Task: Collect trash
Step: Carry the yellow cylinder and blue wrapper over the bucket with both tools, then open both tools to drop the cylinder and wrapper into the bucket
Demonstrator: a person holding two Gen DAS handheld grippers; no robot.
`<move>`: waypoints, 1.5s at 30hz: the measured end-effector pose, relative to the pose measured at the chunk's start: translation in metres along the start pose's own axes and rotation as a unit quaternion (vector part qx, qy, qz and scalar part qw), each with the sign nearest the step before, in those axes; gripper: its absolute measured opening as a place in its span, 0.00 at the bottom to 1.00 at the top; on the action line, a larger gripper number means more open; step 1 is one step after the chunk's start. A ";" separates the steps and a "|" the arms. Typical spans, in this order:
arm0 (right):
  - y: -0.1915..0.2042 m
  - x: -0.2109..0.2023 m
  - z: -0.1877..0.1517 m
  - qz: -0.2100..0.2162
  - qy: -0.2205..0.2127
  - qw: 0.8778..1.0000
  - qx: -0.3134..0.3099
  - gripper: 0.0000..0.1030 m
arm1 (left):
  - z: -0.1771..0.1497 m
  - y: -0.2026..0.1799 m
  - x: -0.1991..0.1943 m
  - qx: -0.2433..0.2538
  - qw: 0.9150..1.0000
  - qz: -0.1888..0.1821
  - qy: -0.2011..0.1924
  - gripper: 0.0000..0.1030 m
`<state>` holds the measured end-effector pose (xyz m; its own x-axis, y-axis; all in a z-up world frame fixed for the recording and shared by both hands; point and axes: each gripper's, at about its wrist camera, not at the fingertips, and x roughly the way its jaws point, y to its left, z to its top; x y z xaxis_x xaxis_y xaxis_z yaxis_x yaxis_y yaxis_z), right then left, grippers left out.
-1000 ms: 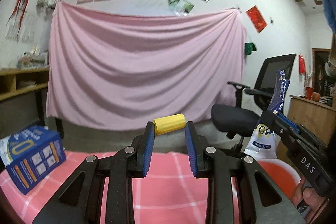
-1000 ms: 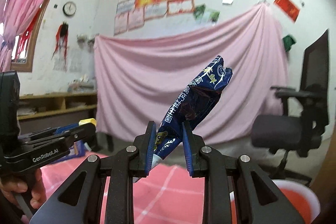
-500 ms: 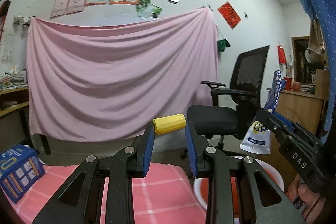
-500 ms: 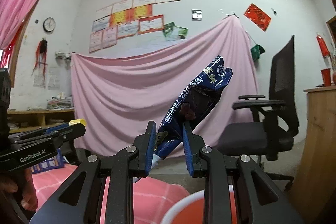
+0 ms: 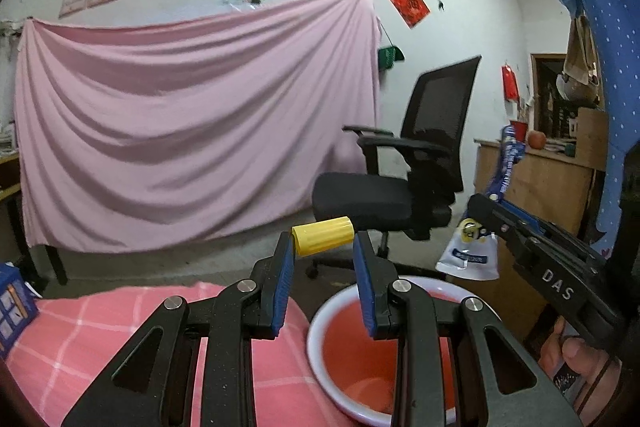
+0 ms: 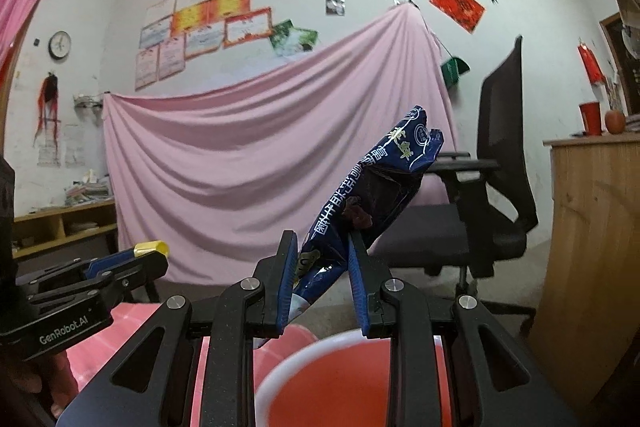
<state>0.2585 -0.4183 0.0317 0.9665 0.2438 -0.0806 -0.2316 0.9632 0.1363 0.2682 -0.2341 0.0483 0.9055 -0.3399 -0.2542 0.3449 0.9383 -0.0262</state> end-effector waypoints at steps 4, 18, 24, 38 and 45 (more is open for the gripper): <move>-0.009 0.009 -0.006 -0.008 0.048 0.999 0.006 0.23 | -0.005 -0.007 0.015 -0.009 0.999 -0.016 0.029 0.25; -0.021 0.023 -0.018 -0.023 0.120 0.992 0.015 0.23 | -0.017 -0.013 0.044 -0.037 0.995 -0.038 0.090 0.25; -0.023 0.031 -0.024 -0.032 0.151 0.988 0.016 0.23 | -0.028 -0.015 0.048 -0.039 0.992 -0.040 0.113 0.25; -0.038 0.038 -0.030 -0.046 0.184 0.981 0.037 0.45 | -0.034 -0.014 0.058 -0.047 0.985 -0.050 0.156 0.25; -0.044 0.038 -0.030 -0.053 0.183 0.981 0.046 0.52 | -0.036 -0.010 0.056 -0.057 0.985 -0.049 0.158 0.35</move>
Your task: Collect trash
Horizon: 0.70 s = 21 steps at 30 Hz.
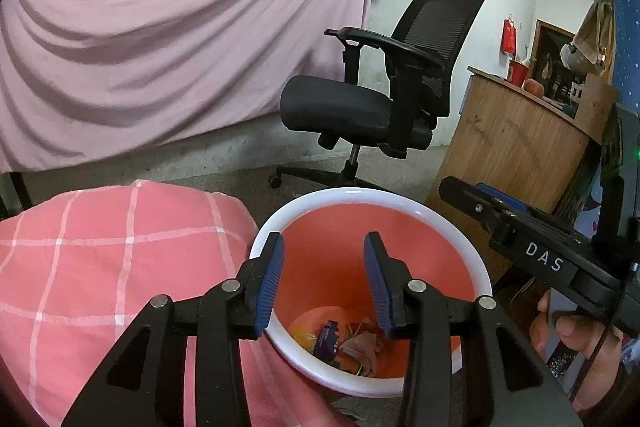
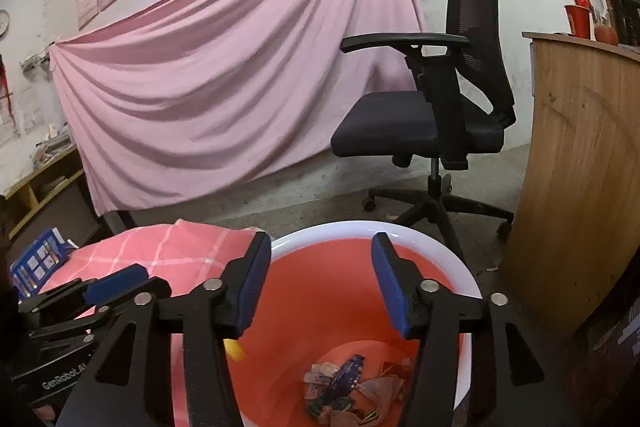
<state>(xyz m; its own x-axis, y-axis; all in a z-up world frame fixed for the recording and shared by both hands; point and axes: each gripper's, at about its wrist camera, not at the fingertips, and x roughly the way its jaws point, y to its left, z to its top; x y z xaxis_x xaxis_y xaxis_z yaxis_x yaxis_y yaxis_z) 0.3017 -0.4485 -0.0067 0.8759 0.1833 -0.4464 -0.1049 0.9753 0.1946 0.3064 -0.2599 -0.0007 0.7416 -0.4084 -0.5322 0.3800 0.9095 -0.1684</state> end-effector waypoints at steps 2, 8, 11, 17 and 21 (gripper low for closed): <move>-0.001 0.000 0.000 -0.002 -0.001 1.000 0.001 0.57 | -0.001 0.001 -0.001 -0.001 1.000 0.003 0.001 0.35; -0.002 -0.006 0.001 -0.004 -0.017 1.000 0.006 0.66 | 0.000 0.012 -0.015 -0.011 1.000 0.013 -0.011 0.46; -0.002 -0.013 0.002 -0.011 -0.031 0.999 0.010 0.74 | 0.000 0.021 -0.029 -0.018 0.999 0.022 -0.027 0.50; 0.007 -0.032 0.002 -0.027 -0.065 0.998 0.006 0.88 | 0.001 0.038 -0.056 -0.038 0.998 0.037 -0.038 0.58; 0.018 -0.046 -0.002 -0.030 -0.085 0.996 -0.003 0.98 | -0.002 0.047 -0.085 -0.039 0.996 0.053 -0.061 0.74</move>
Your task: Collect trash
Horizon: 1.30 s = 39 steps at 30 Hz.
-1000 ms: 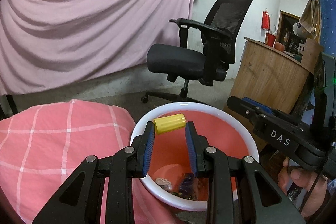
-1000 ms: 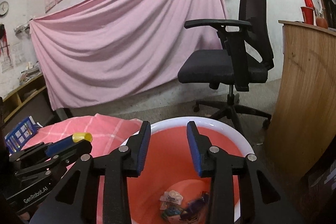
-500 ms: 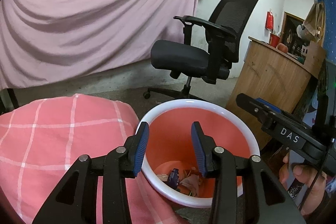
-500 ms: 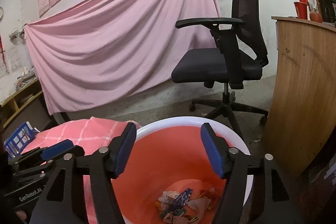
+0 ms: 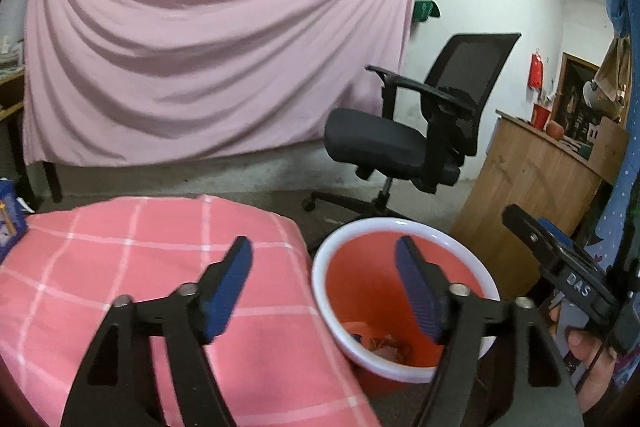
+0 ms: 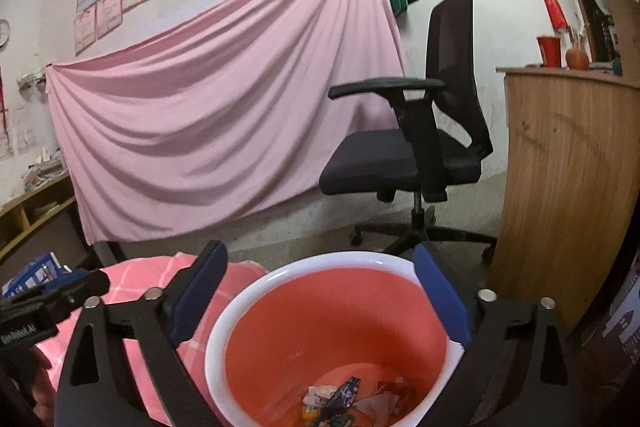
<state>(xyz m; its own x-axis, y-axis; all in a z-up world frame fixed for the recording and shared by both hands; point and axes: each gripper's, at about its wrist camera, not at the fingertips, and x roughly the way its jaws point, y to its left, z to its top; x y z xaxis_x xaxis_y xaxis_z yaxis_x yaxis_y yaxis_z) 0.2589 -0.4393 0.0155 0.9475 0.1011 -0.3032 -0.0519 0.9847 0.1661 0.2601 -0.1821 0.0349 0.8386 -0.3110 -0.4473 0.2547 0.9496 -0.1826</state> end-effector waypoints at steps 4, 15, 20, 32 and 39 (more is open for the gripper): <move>0.011 -0.021 -0.005 -0.002 -0.037 0.999 -0.012 1.00 | -0.003 0.011 -0.027 -0.006 1.000 0.010 -0.026 0.85; 0.041 -0.074 -0.029 0.000 -0.080 0.997 -0.013 1.00 | -0.032 0.044 -0.104 -0.011 0.996 0.042 -0.074 0.94; 0.060 -0.100 -0.039 0.001 -0.088 0.996 -0.022 1.00 | -0.053 0.058 -0.140 -0.006 0.994 0.057 -0.091 0.96; 0.102 -0.151 -0.073 0.015 -0.064 0.996 -0.065 1.00 | -0.105 0.066 -0.192 0.014 0.993 0.072 -0.094 0.96; 0.118 -0.165 -0.081 0.021 -0.081 0.992 -0.093 1.00 | -0.114 0.070 -0.207 0.011 0.991 0.081 -0.103 0.96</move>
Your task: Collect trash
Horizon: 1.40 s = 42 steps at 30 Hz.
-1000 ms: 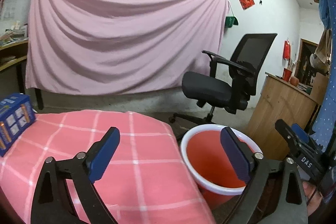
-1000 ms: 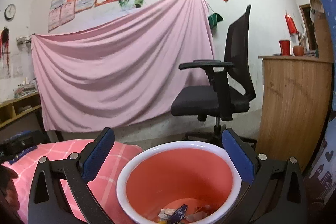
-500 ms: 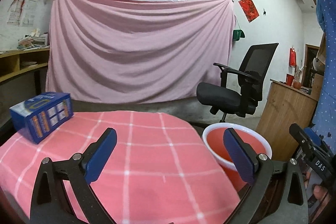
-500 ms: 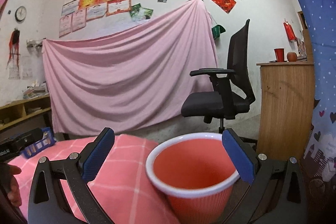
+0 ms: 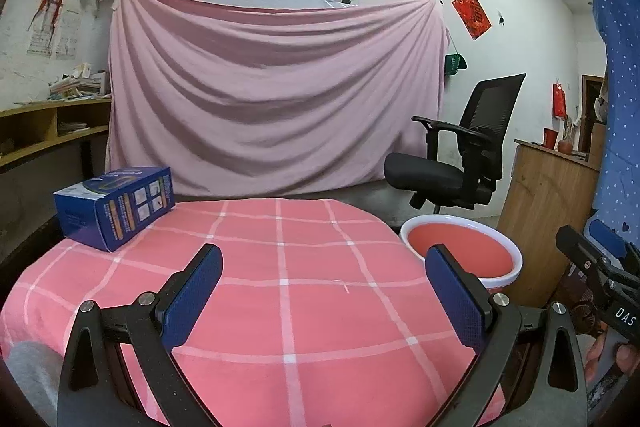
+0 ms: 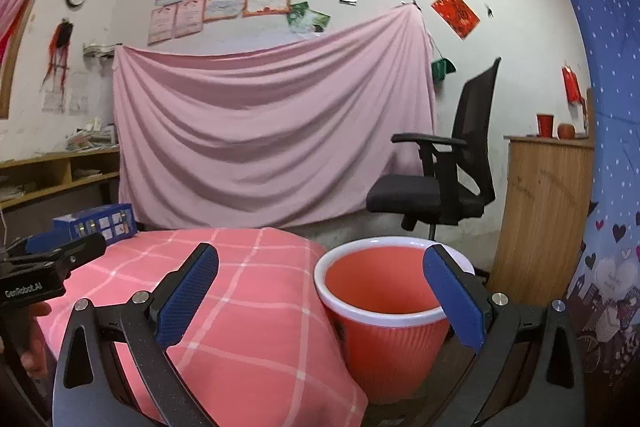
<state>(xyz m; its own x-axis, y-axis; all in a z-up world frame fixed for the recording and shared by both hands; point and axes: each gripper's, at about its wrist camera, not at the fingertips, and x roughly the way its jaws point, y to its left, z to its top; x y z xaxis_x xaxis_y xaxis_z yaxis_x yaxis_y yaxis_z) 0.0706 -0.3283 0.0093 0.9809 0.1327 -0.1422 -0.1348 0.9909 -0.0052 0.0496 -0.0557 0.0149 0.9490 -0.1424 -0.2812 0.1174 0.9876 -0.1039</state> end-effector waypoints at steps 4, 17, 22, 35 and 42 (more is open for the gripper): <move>0.000 0.002 -0.002 -0.002 0.004 1.000 -0.001 1.00 | -0.002 0.002 -0.004 0.000 1.000 0.003 -0.004 0.96; 0.001 0.001 -0.004 -0.003 0.007 1.000 0.003 1.00 | -0.004 0.002 -0.006 0.003 1.000 0.006 -0.008 0.96; 0.002 0.001 -0.004 -0.003 0.008 1.000 0.003 1.00 | -0.005 0.004 -0.006 0.003 1.000 0.005 -0.007 0.96; 0.001 0.003 -0.008 -0.001 0.011 1.000 0.004 1.00 | -0.007 0.011 -0.005 0.003 1.000 0.010 -0.004 0.96; 0.001 0.003 -0.008 -0.001 0.011 1.000 0.004 1.00 | -0.008 0.013 -0.005 0.001 1.000 0.011 -0.003 0.96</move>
<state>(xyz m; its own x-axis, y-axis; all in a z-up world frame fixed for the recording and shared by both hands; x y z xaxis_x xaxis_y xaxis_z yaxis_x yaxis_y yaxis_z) 0.0718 -0.3271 0.0007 0.9778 0.1302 -0.1639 -0.1315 0.9913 0.0032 0.0437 -0.0431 0.0072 0.9534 -0.1197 -0.2770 0.0967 0.9907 -0.0955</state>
